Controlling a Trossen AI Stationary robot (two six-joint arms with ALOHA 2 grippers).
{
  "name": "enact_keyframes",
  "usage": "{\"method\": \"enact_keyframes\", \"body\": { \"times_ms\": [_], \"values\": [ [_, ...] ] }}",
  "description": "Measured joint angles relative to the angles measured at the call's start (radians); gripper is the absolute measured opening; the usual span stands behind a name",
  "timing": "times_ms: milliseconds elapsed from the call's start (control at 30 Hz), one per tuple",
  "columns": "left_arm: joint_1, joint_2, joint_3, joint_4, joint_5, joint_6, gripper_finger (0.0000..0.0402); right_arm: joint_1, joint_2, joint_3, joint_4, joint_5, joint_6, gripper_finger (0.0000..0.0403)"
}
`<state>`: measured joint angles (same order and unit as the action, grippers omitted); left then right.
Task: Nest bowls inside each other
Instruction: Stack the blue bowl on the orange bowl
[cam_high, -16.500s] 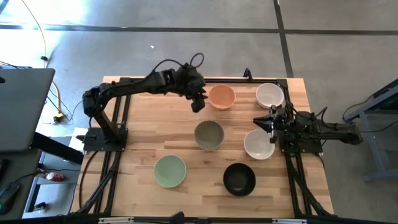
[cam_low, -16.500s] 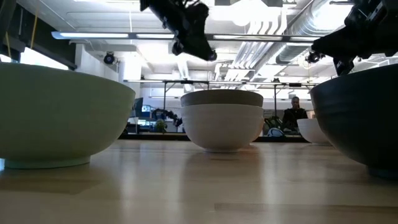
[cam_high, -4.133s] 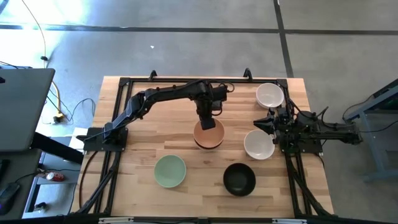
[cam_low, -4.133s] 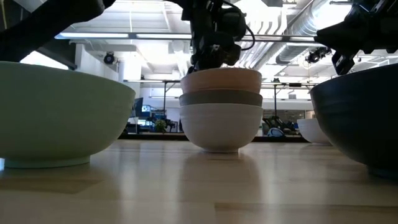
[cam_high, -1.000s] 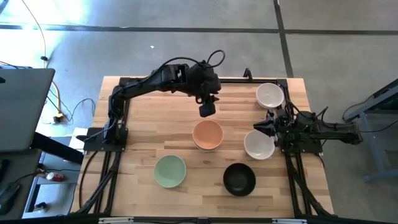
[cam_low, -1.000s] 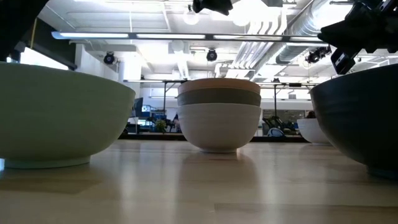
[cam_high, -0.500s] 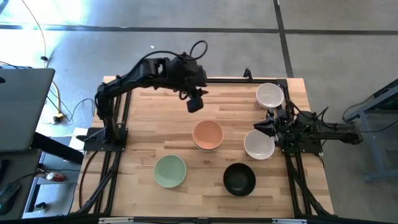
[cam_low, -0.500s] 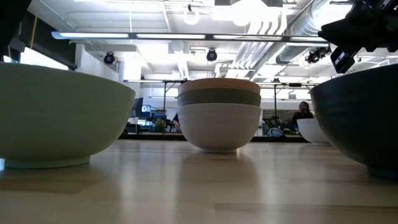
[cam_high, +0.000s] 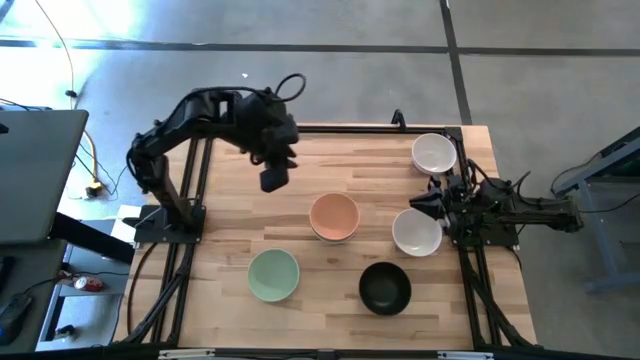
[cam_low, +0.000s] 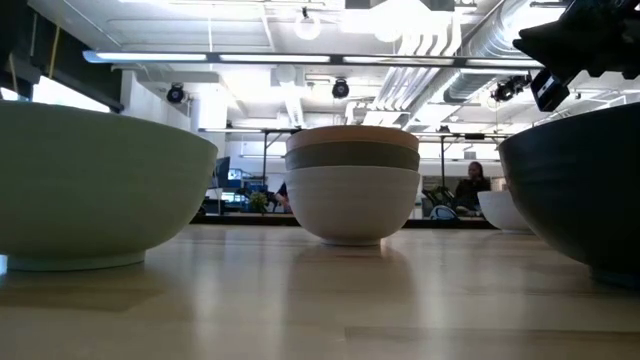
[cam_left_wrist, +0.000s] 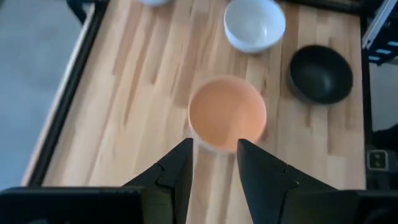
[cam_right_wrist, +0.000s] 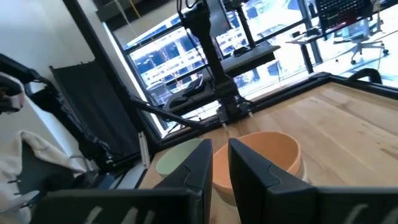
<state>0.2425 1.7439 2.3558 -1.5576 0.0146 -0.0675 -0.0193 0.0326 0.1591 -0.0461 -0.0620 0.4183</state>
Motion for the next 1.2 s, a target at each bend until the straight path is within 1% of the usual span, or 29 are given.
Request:
{"method": "enact_keyframes", "body": {
  "times_ms": [167, 267, 367, 467, 633, 733, 867, 1000, 1200],
  "values": [
    [-0.046, -0.017, -0.030, -0.013, 0.012, -0.035, 0.0115, 0.000, 0.000, 0.000, -0.001, -0.007, 0.016, 0.0044],
    [-0.071, -0.028, -0.103, -0.013, 0.039, -0.060, 0.0115, 0.000, 0.000, 0.000, 0.005, -0.007, 0.065, 0.0044],
    [-0.083, -0.037, -0.223, -0.013, 0.091, -0.056, 0.0115, 0.000, 0.000, 0.000, 0.005, -0.015, 0.105, 0.0044],
    [-0.098, -0.063, -0.383, -0.014, 0.128, -0.052, 0.0115, 0.000, 0.000, 0.000, 0.005, -0.021, 0.135, 0.0044],
    [-0.131, -0.138, -0.663, -0.009, 0.131, -0.066, 0.0115, 0.000, 0.000, 0.000, 0.006, -0.019, 0.181, 0.0044],
    [-0.165, -0.192, -0.804, 0.055, 0.144, -0.108, 0.0115, 0.000, 0.000, 0.000, 0.006, -0.002, 0.187, 0.0044],
    [-0.209, -0.268, -0.939, 0.236, 0.189, -0.186, 0.0115, 0.000, 0.000, 0.000, 0.006, 0.024, 0.184, 0.0044],
    [-0.251, -0.300, -1.016, 0.352, 0.185, -0.254, 0.0115, 0.000, 0.000, 0.000, 0.007, 0.045, 0.175, 0.0044],
    [-0.307, -0.299, -1.089, 0.445, 0.184, -0.331, 0.0115, 0.000, 0.000, 0.000, 0.014, 0.062, 0.159, 0.0044]
  ]
}}
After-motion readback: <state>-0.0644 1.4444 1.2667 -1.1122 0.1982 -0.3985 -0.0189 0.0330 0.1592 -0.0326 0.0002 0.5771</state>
